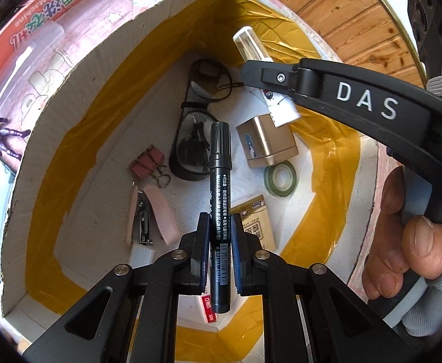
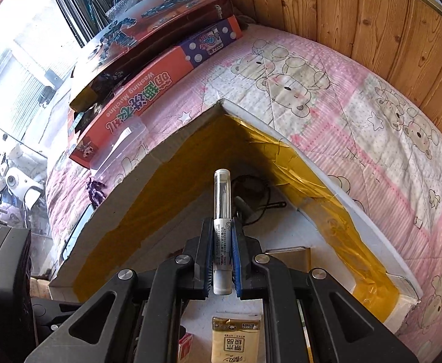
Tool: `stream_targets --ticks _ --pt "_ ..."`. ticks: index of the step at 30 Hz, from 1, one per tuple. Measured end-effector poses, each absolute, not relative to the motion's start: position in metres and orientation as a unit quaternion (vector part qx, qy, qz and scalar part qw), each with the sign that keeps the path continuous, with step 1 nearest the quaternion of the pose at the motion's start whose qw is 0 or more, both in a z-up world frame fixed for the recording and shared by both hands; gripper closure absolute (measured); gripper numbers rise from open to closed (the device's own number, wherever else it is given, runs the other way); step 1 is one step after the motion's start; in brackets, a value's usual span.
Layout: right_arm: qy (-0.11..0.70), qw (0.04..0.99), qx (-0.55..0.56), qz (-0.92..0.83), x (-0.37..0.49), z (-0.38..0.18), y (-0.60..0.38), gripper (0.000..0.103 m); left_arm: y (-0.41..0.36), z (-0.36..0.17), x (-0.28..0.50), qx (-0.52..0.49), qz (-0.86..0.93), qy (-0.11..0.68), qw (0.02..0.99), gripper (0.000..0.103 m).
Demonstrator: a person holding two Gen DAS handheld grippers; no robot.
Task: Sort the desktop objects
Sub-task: 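Open the left tool to drop the marker while the right tool releases the tube into the box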
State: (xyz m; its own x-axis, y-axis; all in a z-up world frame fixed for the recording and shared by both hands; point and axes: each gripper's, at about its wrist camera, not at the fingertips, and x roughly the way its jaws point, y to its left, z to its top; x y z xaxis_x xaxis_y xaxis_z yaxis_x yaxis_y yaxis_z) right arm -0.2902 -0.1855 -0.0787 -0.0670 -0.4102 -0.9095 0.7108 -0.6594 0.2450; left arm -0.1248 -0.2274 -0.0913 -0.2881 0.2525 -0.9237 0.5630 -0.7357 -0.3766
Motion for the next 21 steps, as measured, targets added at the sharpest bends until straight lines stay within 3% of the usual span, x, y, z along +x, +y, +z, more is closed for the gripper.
stream_targets --ticks 10,14,21 --pt "0.133 0.37 0.578 -0.715 -0.303 -0.098 -0.189 0.089 -0.234 -0.099 -0.124 0.595 -0.714 0.356 0.097 0.09" --pt "0.12 0.365 0.578 -0.72 -0.307 -0.094 -0.183 0.081 -0.237 -0.098 -0.119 0.598 -0.712 0.352 0.109 0.079" --pt "0.116 0.372 0.573 -0.721 -0.301 -0.079 -0.17 0.081 -0.236 -0.083 -0.102 0.596 -0.722 0.333 0.114 0.078"
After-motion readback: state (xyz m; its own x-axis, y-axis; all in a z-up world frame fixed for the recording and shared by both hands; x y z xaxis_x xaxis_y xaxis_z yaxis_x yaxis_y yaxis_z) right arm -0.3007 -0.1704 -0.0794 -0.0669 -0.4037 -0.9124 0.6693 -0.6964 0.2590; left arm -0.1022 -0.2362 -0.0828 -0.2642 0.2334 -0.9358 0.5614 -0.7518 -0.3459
